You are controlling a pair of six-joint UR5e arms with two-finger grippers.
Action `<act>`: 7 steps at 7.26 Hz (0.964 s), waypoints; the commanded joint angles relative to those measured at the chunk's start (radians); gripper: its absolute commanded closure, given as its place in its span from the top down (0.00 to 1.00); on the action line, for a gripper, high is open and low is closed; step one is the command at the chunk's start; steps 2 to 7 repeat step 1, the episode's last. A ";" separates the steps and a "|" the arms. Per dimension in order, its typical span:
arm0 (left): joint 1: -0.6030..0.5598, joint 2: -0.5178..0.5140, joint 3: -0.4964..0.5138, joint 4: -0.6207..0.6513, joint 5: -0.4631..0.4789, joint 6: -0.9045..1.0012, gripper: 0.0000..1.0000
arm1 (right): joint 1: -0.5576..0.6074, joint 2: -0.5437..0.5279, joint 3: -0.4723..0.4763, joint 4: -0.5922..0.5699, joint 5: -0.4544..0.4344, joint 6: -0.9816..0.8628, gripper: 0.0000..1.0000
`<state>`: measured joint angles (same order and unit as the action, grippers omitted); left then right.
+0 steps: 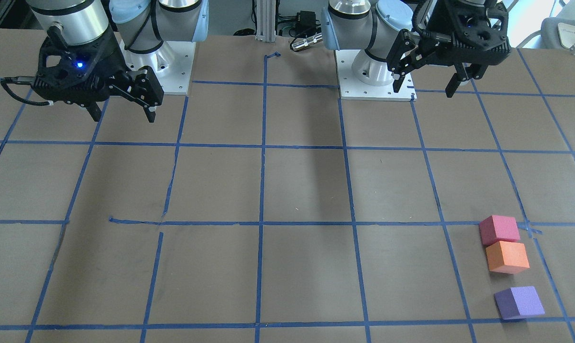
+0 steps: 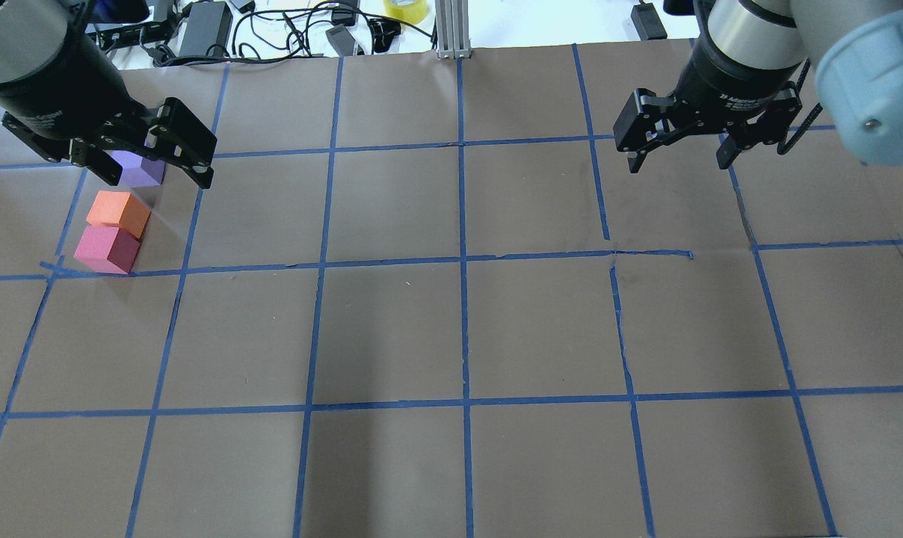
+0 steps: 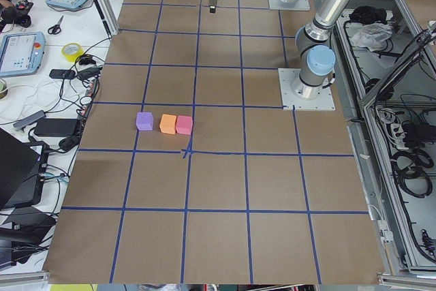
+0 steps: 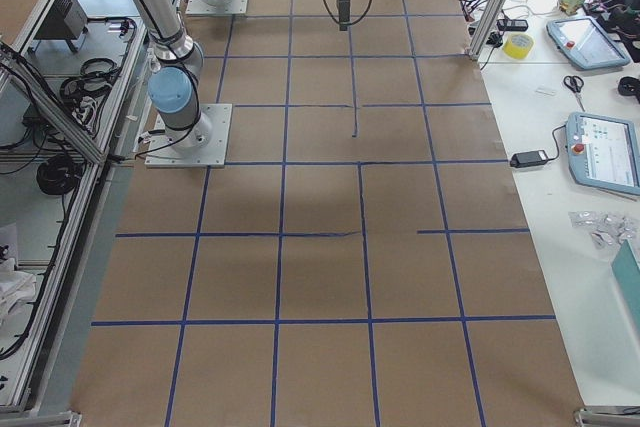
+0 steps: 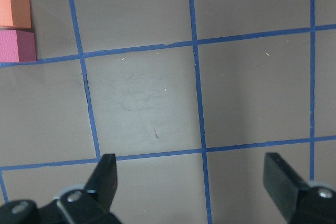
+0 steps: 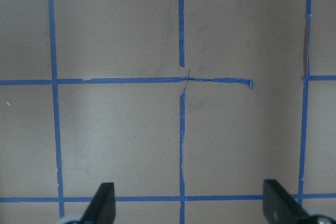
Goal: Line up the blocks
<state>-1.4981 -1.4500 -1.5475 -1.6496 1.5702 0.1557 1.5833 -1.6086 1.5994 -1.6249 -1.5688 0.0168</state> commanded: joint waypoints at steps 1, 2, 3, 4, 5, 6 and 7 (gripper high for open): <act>-0.001 0.002 0.000 -0.009 -0.001 -0.001 1.00 | 0.000 -0.002 0.001 -0.001 -0.002 0.000 1.00; -0.001 0.002 0.000 -0.009 -0.001 -0.001 1.00 | 0.000 -0.002 0.001 -0.001 -0.002 0.000 1.00; -0.001 0.002 0.000 -0.009 -0.001 -0.001 1.00 | 0.000 -0.002 0.001 -0.001 -0.002 0.000 1.00; -0.001 0.002 0.000 -0.009 -0.001 -0.001 1.00 | 0.000 -0.002 0.001 -0.001 -0.002 0.000 1.00; -0.001 0.002 0.000 -0.009 -0.001 -0.001 1.00 | 0.000 -0.002 0.001 -0.001 -0.002 0.000 1.00; -0.001 0.002 0.000 -0.009 -0.001 -0.001 1.00 | 0.000 -0.002 0.001 -0.001 -0.002 0.000 1.00; -0.001 0.002 0.000 -0.009 -0.001 -0.001 1.00 | 0.000 -0.002 0.001 -0.001 -0.002 0.000 1.00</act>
